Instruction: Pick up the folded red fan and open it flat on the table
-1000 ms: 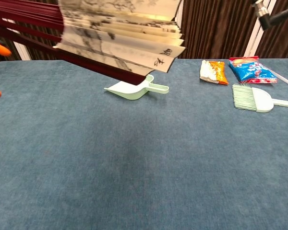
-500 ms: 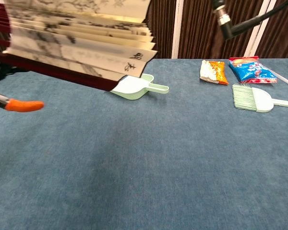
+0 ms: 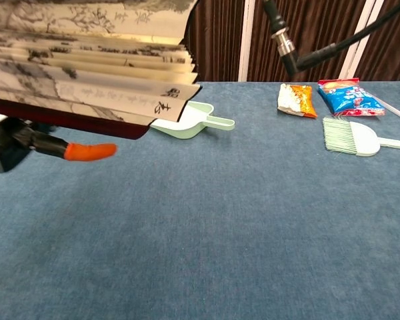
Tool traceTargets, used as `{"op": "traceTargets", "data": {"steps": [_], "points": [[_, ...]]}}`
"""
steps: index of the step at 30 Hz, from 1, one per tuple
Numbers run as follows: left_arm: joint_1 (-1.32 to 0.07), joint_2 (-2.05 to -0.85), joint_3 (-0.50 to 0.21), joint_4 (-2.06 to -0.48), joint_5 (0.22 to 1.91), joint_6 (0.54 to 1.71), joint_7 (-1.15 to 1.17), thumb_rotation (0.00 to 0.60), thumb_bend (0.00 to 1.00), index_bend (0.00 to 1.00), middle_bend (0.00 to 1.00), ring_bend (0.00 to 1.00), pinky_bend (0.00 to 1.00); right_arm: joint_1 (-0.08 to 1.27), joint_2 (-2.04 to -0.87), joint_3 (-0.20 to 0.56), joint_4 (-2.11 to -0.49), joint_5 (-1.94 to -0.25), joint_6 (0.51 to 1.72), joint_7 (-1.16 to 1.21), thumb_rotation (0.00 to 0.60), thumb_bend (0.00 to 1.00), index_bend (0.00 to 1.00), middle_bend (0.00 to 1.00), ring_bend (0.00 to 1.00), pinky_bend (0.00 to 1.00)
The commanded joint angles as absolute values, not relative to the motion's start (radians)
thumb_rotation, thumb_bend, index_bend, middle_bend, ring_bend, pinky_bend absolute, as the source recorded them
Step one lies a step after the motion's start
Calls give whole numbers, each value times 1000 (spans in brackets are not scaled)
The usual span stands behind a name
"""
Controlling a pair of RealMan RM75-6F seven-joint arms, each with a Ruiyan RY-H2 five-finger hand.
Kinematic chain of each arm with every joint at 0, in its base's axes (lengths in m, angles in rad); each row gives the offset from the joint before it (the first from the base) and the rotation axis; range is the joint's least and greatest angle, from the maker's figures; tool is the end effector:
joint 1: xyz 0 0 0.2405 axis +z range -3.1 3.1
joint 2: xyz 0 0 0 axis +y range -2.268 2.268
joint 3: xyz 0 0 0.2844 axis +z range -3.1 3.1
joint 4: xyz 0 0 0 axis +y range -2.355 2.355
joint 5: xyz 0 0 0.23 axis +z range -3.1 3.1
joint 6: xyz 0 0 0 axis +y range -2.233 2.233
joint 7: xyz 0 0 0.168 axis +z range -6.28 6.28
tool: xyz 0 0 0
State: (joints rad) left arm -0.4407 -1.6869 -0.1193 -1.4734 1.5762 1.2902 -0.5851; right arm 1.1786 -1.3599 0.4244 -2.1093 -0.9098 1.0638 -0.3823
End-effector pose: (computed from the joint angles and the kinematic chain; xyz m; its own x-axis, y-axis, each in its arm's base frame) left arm -0.1699 0.2936 -0.0479 -0.4583 0.3609 0.8122 0.7843 -0.2658 0.5606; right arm 0.1224 -0.3184 0.0499 0.1449 -0.2836 0.9479 -0.6595 -0.7419 -0.1212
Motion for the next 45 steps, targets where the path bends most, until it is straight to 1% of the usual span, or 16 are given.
{"op": "traceTargets", "data": {"steps": [1,4,6,10,13,15,24,33,37,41,45], "points": [[-452,-1714,-103,-1470,1582,1279,-615,600,250,471,204,0,90,1179,-1361,421,-2109,-909,1068,-386,600,470,1000,256,330,197],[-453,-1734,-100,-1462,1583,1289,-618,600,386,556,256,0,110,1176,-1354,420,-2115,-908,1072,-386,600,470,1000,256,330,197],[-453,-1739,-100,-1462,1581,1294,-611,600,455,613,289,0,111,1173,-1346,421,-2119,-909,1075,-386,600,470,1000,256,330,196],[-446,-1737,-107,-1471,1572,1315,-585,600,516,721,359,11,129,1161,-1325,422,-2126,-910,1082,-381,600,469,1000,255,329,197],[-439,-1723,-112,-1486,1562,1327,-580,600,533,777,398,27,143,1152,-1310,421,-2127,-908,1083,-372,600,470,1000,255,329,196],[-434,-1711,-115,-1498,1556,1334,-577,600,539,796,410,33,144,1146,-1300,420,-2123,-906,1082,-366,600,470,1000,256,330,196],[-423,-1644,-132,-1513,1555,1365,-558,600,544,791,405,33,143,1116,-1252,421,-2102,-895,1072,-328,600,470,1000,255,330,196],[-401,-1582,-158,-1454,1563,1436,-593,600,509,779,402,33,144,1049,-1177,412,-2029,-923,1029,-212,600,470,1000,255,330,196],[-400,-1571,-159,-1427,1567,1448,-611,600,509,778,396,33,143,1022,-1158,415,-1997,-967,1008,-137,600,471,1000,255,329,196],[-402,-1564,-157,-1412,1561,1443,-627,600,509,776,391,33,143,1008,-1139,413,-1972,-1000,1003,-120,600,472,1000,255,329,196],[-398,-1560,-160,-1388,1566,1465,-627,600,490,776,390,33,144,989,-1125,407,-1952,-1013,1007,-108,600,472,1000,256,330,196]]}}
